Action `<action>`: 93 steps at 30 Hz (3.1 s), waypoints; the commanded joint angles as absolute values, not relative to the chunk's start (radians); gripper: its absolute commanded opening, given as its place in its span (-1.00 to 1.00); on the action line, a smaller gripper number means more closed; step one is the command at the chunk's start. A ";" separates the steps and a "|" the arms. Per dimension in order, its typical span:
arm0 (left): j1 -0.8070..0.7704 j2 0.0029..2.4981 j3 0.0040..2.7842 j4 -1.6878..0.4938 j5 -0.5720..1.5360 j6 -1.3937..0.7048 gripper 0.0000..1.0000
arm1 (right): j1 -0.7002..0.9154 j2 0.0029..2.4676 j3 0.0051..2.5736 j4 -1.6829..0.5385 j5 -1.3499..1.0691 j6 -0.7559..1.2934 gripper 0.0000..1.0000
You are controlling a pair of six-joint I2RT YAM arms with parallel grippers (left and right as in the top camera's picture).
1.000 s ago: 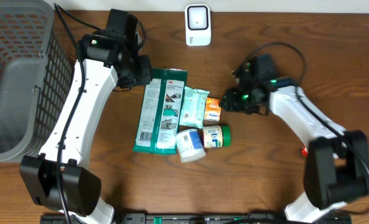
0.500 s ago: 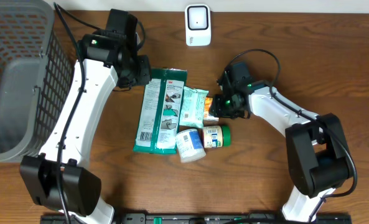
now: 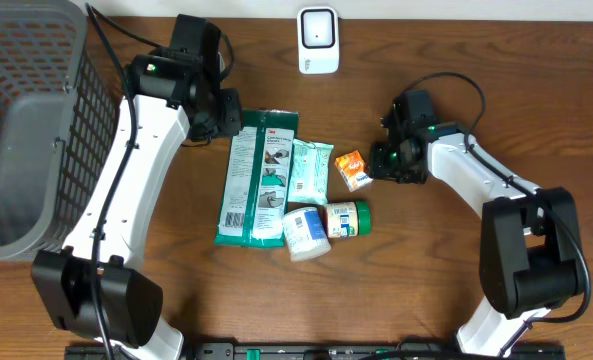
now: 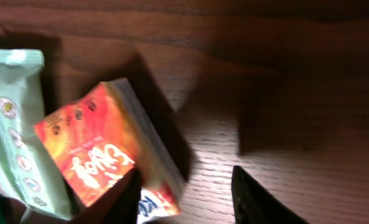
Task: Scan the item barcode
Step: 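Move the right gripper to the orange Kleenex pack and grasp it, then close the right gripper on the orange Kleenex pack's edge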
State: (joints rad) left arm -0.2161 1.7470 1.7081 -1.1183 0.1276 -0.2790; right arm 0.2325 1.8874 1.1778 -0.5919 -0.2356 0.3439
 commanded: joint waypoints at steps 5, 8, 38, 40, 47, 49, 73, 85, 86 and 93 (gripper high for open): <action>-0.215 1.753 1.711 -1.121 0.115 -0.258 -0.35 | 0.236 1.865 1.189 -0.574 -0.225 0.313 -0.10; -0.215 1.753 1.711 -1.120 0.115 -0.258 -0.35 | 0.237 1.865 1.189 -0.523 -0.226 0.308 -0.09; -0.215 1.753 1.711 -1.121 0.116 -0.259 -0.34 | 0.279 1.868 1.181 -0.561 -0.295 0.148 -0.25; -0.215 1.753 1.711 -1.121 0.116 -0.259 -0.34 | 0.274 1.868 1.181 -0.546 -0.265 0.148 -0.22; -0.215 1.753 1.711 -1.121 0.116 -0.259 -0.34 | 0.272 1.868 1.181 -0.503 -0.263 0.148 -0.23; -0.215 1.753 1.711 -1.121 0.116 -0.259 -0.34 | 0.274 1.868 1.181 -0.511 -0.274 0.149 -0.28; -0.214 1.753 1.711 -1.129 0.115 -0.258 -0.34 | 0.270 1.841 1.085 -0.423 -0.323 0.186 -0.98; -0.214 1.753 1.711 -1.128 0.115 -0.258 -0.34 | 0.234 1.832 1.024 -0.462 -0.323 0.186 -0.66; -0.214 1.753 1.711 -1.128 0.115 -0.258 -0.34 | 0.241 1.832 1.015 -0.445 -0.323 0.186 -0.66; -0.214 1.753 1.711 -1.129 0.115 -0.259 -0.34 | 0.256 1.832 1.008 -0.361 -0.387 0.186 -0.58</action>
